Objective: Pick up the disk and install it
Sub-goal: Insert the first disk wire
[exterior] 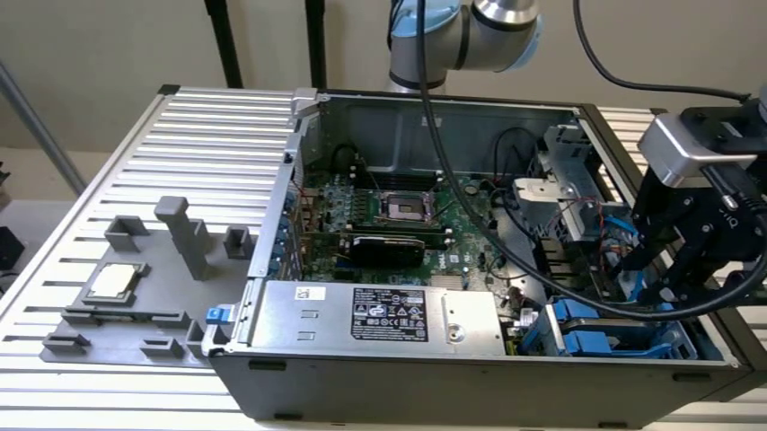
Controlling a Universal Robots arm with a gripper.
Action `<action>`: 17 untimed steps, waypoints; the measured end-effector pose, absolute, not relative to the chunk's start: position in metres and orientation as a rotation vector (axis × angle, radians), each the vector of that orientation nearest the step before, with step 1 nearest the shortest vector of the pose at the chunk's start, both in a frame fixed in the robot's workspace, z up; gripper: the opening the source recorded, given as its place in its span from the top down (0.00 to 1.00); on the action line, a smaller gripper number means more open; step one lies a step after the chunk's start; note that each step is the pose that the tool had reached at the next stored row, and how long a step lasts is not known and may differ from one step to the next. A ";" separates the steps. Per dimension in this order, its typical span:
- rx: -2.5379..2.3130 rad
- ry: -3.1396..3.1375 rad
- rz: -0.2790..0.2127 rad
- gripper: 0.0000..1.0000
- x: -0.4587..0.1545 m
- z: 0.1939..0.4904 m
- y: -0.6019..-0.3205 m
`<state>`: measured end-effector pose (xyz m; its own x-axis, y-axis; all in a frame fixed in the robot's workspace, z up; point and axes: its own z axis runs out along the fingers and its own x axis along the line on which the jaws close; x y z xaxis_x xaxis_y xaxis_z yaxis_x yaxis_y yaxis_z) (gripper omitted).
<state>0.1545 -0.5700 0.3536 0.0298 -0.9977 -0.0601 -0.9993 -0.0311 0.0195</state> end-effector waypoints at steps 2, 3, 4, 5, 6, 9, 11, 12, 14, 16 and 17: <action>-2.235 2.166 0.088 0.52 0.153 0.353 -0.569; -2.236 2.166 0.088 0.52 0.152 0.353 -0.569; -2.236 2.165 0.088 0.46 0.150 0.353 -0.569; -2.237 2.164 0.088 0.40 0.147 0.353 -0.569; -2.238 2.164 0.088 0.40 0.145 0.353 -0.569; -2.237 2.163 0.090 0.34 0.142 0.353 -0.572; -2.233 2.159 0.098 0.34 0.142 0.353 -0.577; -2.230 2.156 0.103 0.34 0.142 0.353 -0.580; -2.225 2.151 0.114 0.34 0.143 0.353 -0.585; -2.218 2.144 0.127 0.34 0.145 0.353 -0.590; -2.216 2.141 0.132 0.34 0.145 0.353 -0.593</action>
